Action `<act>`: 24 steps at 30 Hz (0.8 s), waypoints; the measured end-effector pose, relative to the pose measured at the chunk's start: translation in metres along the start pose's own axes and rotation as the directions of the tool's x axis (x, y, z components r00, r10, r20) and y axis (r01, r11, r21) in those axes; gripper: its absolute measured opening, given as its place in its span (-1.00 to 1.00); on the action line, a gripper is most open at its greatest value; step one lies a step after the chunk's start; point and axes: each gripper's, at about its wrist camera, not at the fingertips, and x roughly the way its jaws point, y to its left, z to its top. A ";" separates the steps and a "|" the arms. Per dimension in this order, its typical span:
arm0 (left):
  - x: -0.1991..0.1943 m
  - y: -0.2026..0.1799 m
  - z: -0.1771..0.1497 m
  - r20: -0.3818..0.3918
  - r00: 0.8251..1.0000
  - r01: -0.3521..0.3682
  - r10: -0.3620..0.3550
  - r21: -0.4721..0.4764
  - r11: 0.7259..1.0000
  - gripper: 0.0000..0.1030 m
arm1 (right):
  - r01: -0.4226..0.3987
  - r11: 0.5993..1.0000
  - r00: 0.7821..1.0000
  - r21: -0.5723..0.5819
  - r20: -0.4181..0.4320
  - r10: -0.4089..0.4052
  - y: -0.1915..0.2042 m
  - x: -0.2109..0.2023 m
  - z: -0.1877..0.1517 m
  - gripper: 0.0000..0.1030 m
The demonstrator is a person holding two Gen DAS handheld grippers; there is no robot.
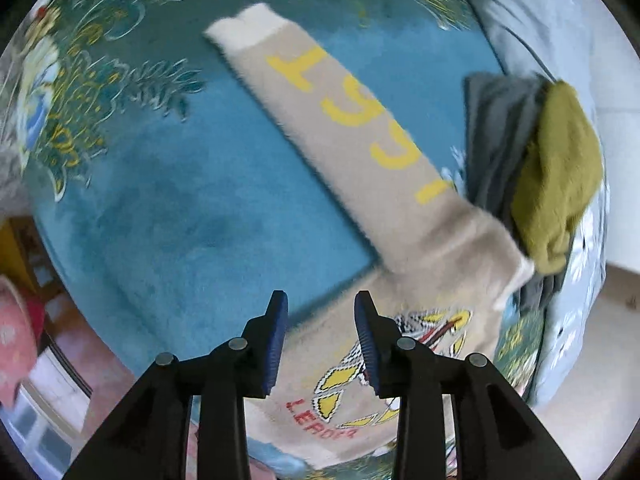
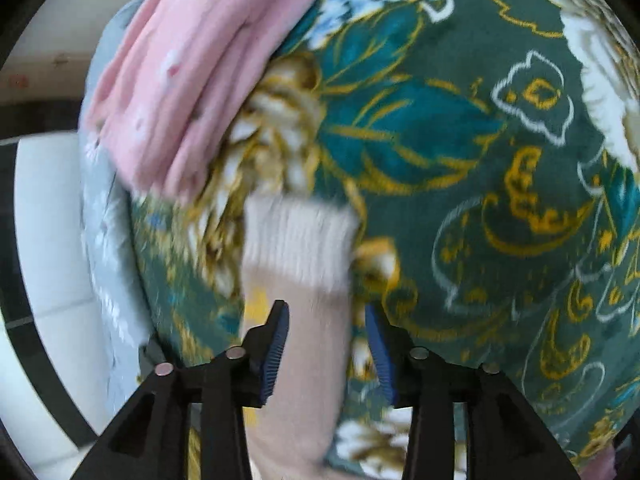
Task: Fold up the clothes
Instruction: 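Grasp the sweater cuff with the right gripper while the left gripper presses the body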
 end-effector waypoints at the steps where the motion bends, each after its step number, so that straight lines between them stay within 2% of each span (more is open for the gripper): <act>1: 0.001 -0.001 0.000 -0.002 1.000 -0.003 0.003 -0.002 1.000 -0.32 | 0.003 1.000 1.000 0.009 0.006 -0.003 -0.001 0.008 -0.006 -0.12; 8: 0.010 -0.007 -0.003 -0.014 1.000 -0.024 0.023 -0.016 1.000 -0.32 | 0.071 0.997 0.997 -0.006 0.011 -0.071 0.014 0.039 -0.013 -0.11; 9: 0.011 -0.008 -0.003 -0.015 1.000 -0.026 0.026 -0.018 0.999 -0.32 | 0.072 0.997 0.997 -0.010 0.007 -0.072 0.017 0.040 -0.014 -0.25; 10: 0.013 -0.010 -0.004 -0.017 0.999 -0.028 0.027 -0.018 0.999 -0.32 | 0.074 0.997 0.997 -0.015 0.002 -0.074 0.019 0.041 -0.015 -0.54; 12: 0.014 -0.016 -0.002 -0.023 1.000 -0.016 0.016 -0.003 1.000 -0.32 | 0.073 0.997 0.997 -0.035 -0.009 -0.073 0.026 0.039 -0.018 -0.71; 15: 0.012 -0.022 -0.001 -0.022 1.000 0.006 -0.006 0.016 1.000 -0.32 | 0.047 0.995 0.999 -0.091 0.006 -0.047 0.038 0.024 -0.023 -0.75; 17: 0.009 -0.022 0.000 -0.020 1.000 0.022 -0.022 0.024 0.999 -0.32 | 0.041 0.991 0.998 -0.125 0.049 -0.036 0.044 0.005 -0.025 -0.77; 20: 0.003 -0.015 0.001 -0.018 0.999 0.046 -0.046 0.014 0.999 -0.32 | 0.015 0.992 0.998 -0.125 0.068 -0.007 0.042 -0.013 -0.026 -0.77; 22: 0.000 -0.008 0.001 -0.016 0.998 0.061 -0.061 0.000 0.998 -0.32 | 0.010 0.979 0.997 -0.205 0.081 0.007 0.056 -0.025 -0.038 -0.77; 24: -0.002 -0.001 0.001 -0.011 0.997 0.074 -0.074 -0.025 0.997 -0.32 | 0.004 0.941 0.995 -0.337 0.099 0.031 0.081 -0.041 -0.058 -0.77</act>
